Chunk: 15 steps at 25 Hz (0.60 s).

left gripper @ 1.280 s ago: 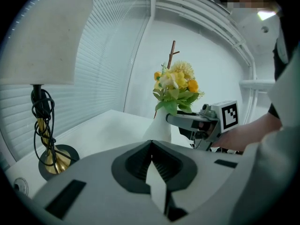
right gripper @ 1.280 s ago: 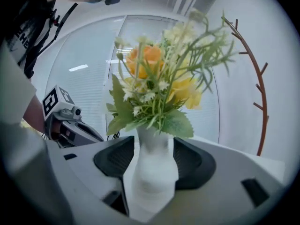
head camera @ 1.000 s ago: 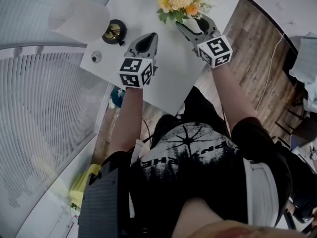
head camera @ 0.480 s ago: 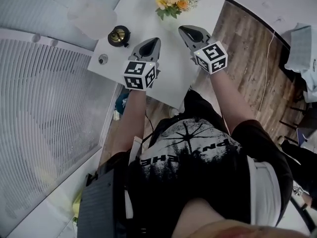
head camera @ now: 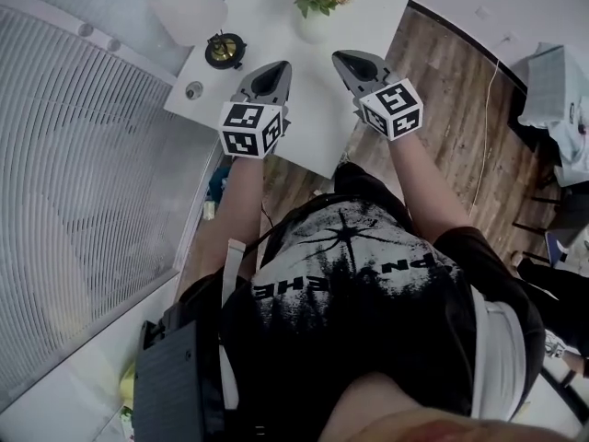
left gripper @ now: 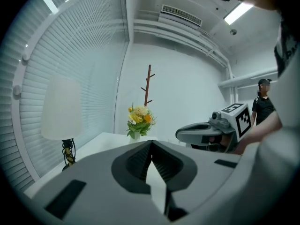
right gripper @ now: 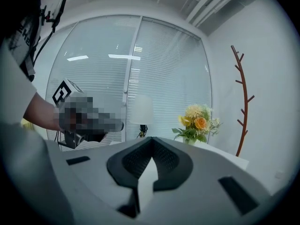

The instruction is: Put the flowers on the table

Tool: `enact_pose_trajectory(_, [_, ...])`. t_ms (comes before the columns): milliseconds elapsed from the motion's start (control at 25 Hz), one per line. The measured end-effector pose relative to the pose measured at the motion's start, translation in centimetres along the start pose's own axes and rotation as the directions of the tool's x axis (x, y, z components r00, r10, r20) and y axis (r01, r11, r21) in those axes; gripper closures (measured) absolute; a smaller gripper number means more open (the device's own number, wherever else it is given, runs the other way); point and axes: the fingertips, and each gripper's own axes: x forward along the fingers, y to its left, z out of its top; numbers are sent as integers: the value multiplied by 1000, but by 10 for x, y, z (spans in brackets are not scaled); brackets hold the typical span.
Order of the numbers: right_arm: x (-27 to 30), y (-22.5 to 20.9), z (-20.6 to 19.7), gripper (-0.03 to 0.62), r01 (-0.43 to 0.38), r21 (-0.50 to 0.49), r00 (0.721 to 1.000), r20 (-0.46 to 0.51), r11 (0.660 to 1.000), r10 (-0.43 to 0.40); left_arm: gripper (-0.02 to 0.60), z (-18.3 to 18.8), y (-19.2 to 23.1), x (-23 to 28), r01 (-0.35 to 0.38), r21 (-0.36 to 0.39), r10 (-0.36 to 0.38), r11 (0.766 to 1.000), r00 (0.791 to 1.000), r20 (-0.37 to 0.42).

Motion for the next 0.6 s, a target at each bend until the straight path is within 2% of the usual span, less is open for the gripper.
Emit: enact_pose_trajectory(600, [-11, 26, 4, 579, -16, -45, 1000, -10, 999, 16, 571, -1, 8, -41, -57, 28, 57, 998, 998, 11])
